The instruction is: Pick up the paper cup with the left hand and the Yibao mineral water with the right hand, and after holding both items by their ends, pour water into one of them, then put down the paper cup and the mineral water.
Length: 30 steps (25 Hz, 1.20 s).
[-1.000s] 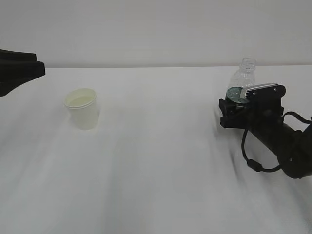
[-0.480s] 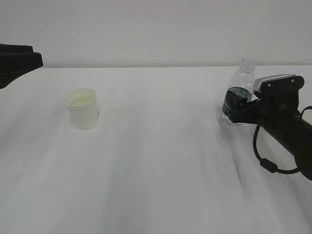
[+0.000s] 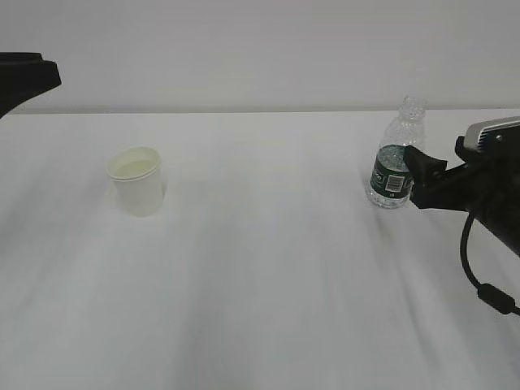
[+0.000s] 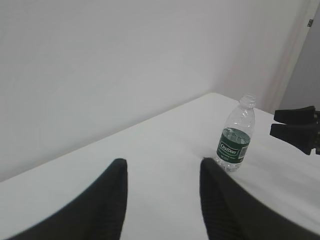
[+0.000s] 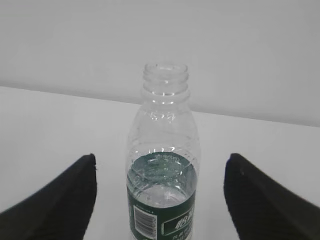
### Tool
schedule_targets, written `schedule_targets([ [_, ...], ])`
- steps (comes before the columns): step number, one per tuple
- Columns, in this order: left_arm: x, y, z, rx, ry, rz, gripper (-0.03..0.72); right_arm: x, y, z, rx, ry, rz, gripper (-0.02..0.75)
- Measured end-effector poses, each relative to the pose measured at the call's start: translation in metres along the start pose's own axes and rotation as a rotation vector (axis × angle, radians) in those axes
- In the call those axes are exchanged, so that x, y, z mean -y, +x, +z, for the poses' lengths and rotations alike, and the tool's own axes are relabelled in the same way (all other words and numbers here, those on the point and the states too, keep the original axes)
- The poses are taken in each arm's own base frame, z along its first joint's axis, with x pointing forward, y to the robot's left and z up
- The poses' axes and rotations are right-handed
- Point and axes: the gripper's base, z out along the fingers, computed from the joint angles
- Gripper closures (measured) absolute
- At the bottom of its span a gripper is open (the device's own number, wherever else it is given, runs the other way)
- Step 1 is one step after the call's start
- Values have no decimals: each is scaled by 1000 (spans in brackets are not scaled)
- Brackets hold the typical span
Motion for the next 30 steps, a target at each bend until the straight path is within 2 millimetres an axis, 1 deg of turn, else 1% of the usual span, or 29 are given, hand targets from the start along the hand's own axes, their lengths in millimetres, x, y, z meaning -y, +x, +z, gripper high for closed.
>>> schedule_targets([
  [4, 7, -10, -3, 18, 1, 21, 347, 2, -13, -9, 37, 16, 4, 143],
  [8, 11, -16, -5, 36, -1, 1, 347, 2, -25, -13, 78, 21, 3, 144],
  [13, 17, -25, -9, 61, -2, 19, 347, 3, -33, -18, 108, 23, 1, 144],
  [17, 19, -30, -10, 79, -7, 25, 347, 2, -32, -25, 98, 22, 2, 144],
  [24, 20, -32, -11, 87, -8, 11, 347, 0, -20, -39, 45, 18, 5, 144],
  [30, 20, -33, -11, 97, -13, 4, 347, 0, -21, -41, 50, 15, 3, 145],
])
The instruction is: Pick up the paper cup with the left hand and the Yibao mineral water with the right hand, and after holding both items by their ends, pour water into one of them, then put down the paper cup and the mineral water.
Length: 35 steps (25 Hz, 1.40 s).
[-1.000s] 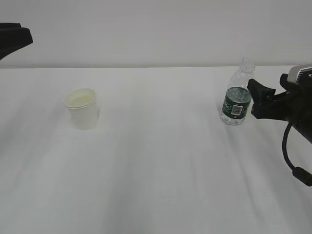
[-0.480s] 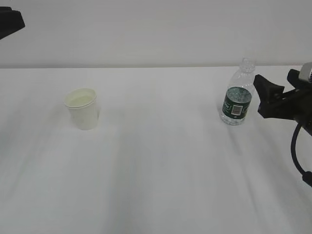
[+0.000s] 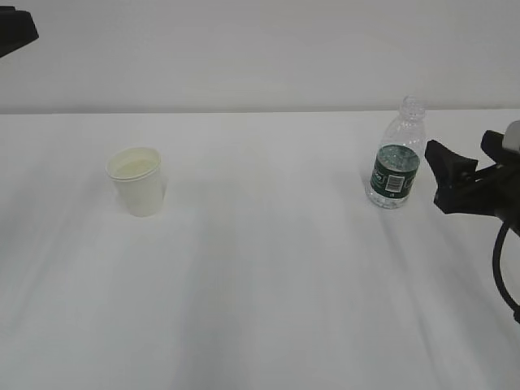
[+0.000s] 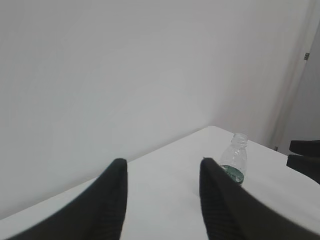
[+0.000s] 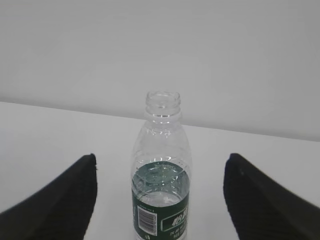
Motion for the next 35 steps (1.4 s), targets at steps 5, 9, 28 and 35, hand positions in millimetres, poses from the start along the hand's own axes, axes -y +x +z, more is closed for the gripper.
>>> schedule_targets([
  [5, -1, -2, 0, 21, -11, -10, 347, 0, -5, -1, 19, -3, -3, 145],
  [9, -1, -2, 0, 22, -11, -10, 347, 0, -6, -2, 23, -7, -5, 145],
  [28, -3, -6, 0, 68, -38, 13, 393, 0, -35, -17, 39, -12, -25, 146],
  [35, -7, -12, -1, 131, -73, -7, 202, -1, -41, -21, 36, -26, -56, 145],
])
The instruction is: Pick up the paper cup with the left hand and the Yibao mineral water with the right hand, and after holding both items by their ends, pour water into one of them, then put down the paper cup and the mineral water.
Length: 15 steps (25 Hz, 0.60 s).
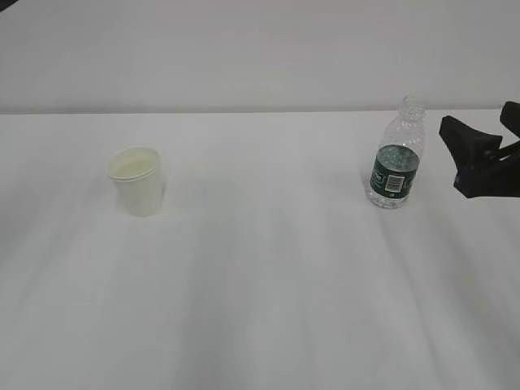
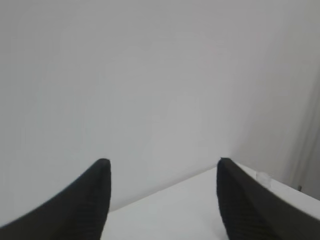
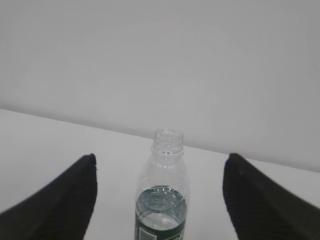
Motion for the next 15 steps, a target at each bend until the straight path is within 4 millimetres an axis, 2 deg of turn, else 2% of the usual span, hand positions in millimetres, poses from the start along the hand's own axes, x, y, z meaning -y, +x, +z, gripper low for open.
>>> schedule_targets([
  [4, -1, -2, 0, 24, -15, 2, 146, 0, -1, -1, -4, -3, -5, 146],
  [11, -10, -11, -1, 127, -106, -56, 141, 0, -1, -1, -8, -5, -10, 146],
  [15, -22, -3, -3, 40, -247, -72, 141, 0, -1, -1, -9, -5, -21, 146],
])
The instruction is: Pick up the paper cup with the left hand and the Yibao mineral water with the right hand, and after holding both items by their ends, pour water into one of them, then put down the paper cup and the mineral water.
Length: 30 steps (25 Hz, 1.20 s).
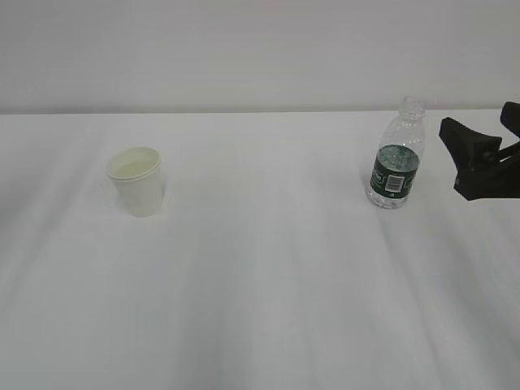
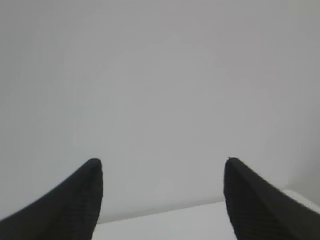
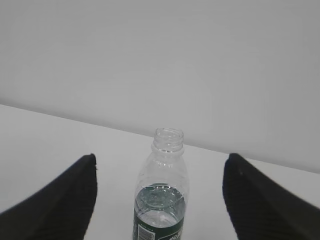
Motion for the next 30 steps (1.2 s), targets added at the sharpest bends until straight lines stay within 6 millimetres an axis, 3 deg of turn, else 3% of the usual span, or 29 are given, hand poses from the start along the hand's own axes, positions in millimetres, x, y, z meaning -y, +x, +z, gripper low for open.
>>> schedule_targets([
  [5, -12, 7, -1, -83, -127, 3, 157, 0, 0, 0, 0, 0, -9, 146],
  [15, -12, 10, -1, -112, -132, 55, 182, 0, 1, 0, -7, -1, -13, 146],
  [30, -21, 3, -1, -5, -214, -54, 212, 0, 2, 0, -23, -2, -15, 146],
])
